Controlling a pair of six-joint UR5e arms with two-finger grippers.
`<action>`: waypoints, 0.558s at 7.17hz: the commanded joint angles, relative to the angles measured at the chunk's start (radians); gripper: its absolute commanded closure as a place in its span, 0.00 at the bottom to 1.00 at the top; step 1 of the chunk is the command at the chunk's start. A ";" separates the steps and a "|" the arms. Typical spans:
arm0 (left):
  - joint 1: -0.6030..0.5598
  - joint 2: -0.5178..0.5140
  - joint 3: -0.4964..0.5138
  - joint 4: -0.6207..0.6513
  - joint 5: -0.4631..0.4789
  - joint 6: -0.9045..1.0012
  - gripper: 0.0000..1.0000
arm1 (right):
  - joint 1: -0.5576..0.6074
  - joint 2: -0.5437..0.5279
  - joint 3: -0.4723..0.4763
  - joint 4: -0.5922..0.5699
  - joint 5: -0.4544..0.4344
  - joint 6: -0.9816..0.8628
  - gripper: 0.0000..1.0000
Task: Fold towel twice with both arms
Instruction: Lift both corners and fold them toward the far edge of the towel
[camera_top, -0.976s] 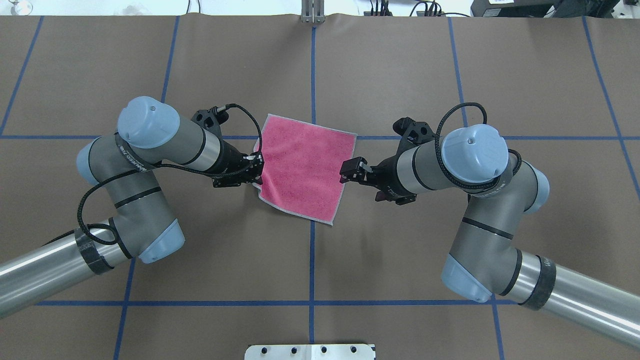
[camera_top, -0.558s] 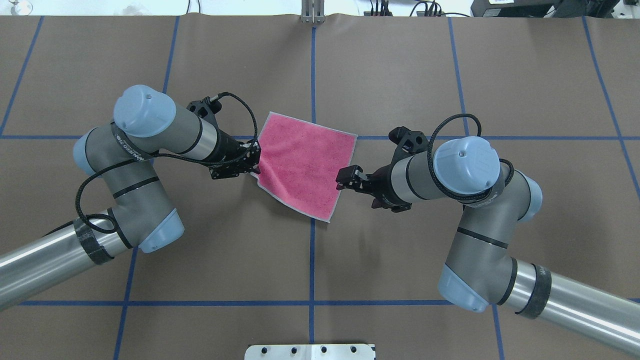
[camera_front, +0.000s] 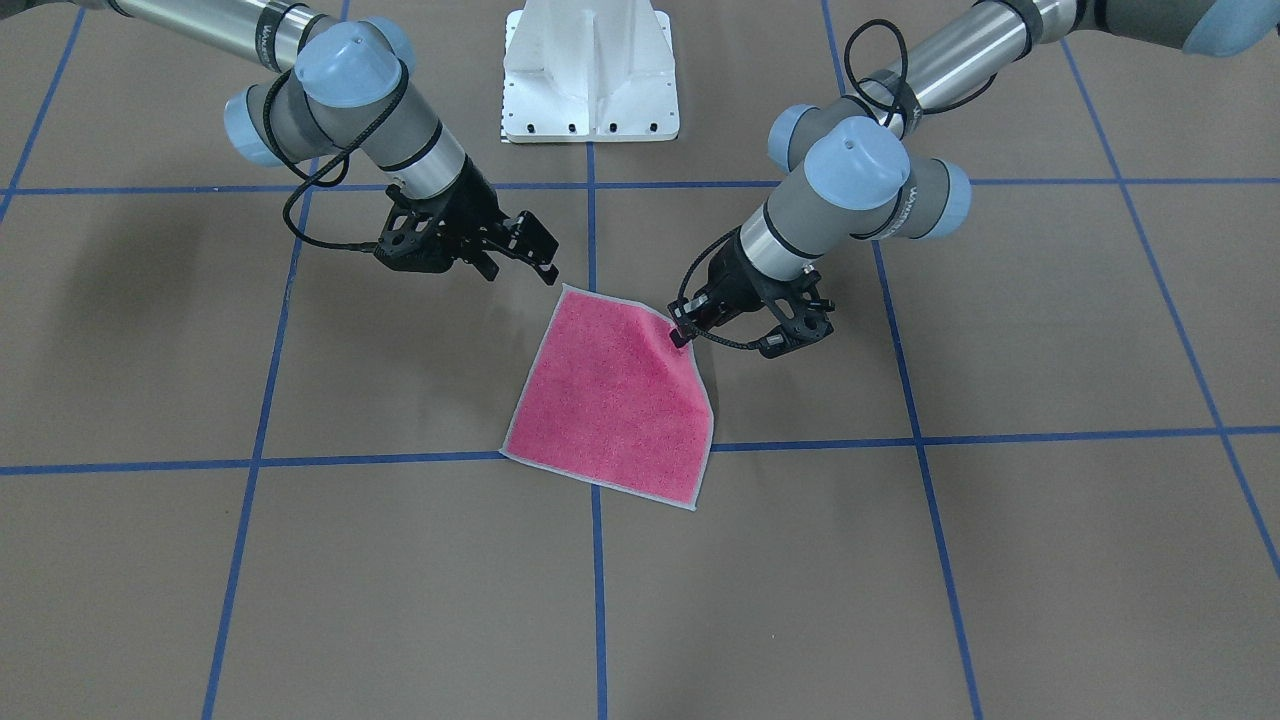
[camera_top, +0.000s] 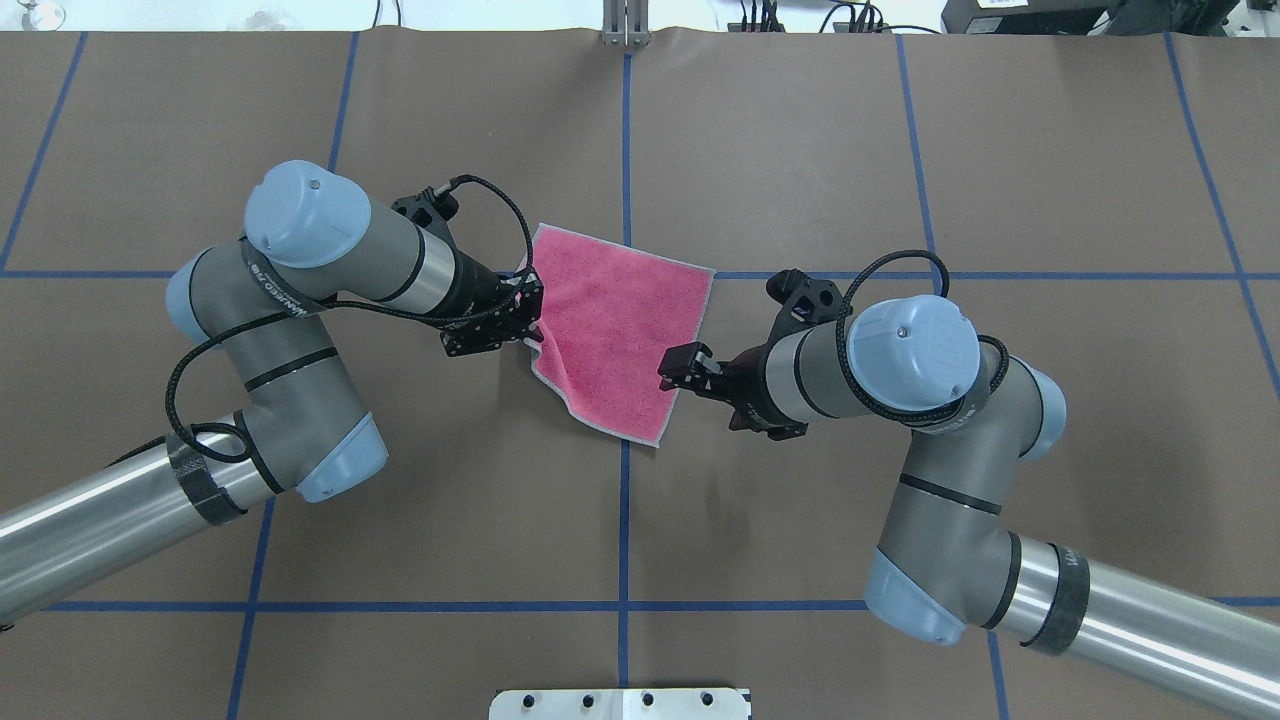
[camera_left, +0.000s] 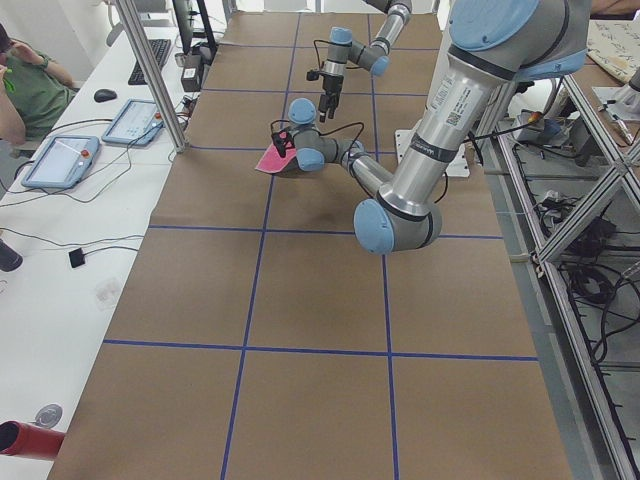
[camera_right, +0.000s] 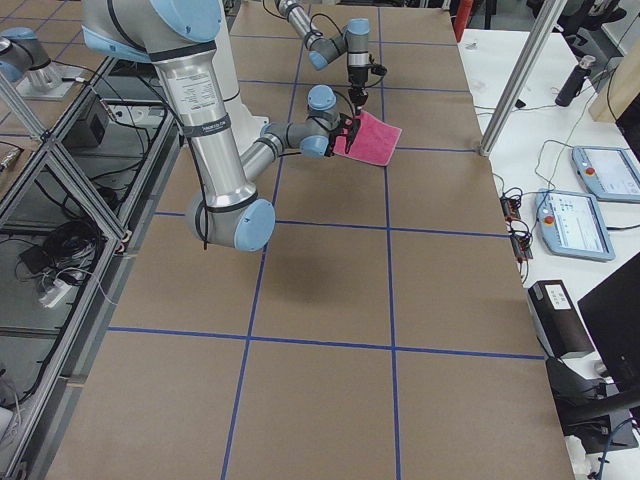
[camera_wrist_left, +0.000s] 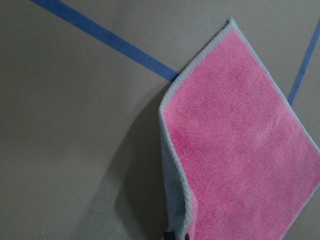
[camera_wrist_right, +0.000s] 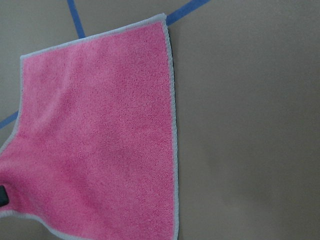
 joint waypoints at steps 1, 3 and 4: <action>-0.001 -0.012 0.003 0.000 0.000 -0.046 1.00 | -0.024 0.006 0.000 0.000 -0.035 0.033 0.01; -0.001 -0.027 0.023 -0.008 0.008 -0.137 1.00 | -0.024 0.006 -0.001 0.000 -0.035 0.034 0.01; -0.001 -0.044 0.061 -0.011 0.011 -0.140 1.00 | -0.024 0.006 0.000 0.000 -0.035 0.034 0.01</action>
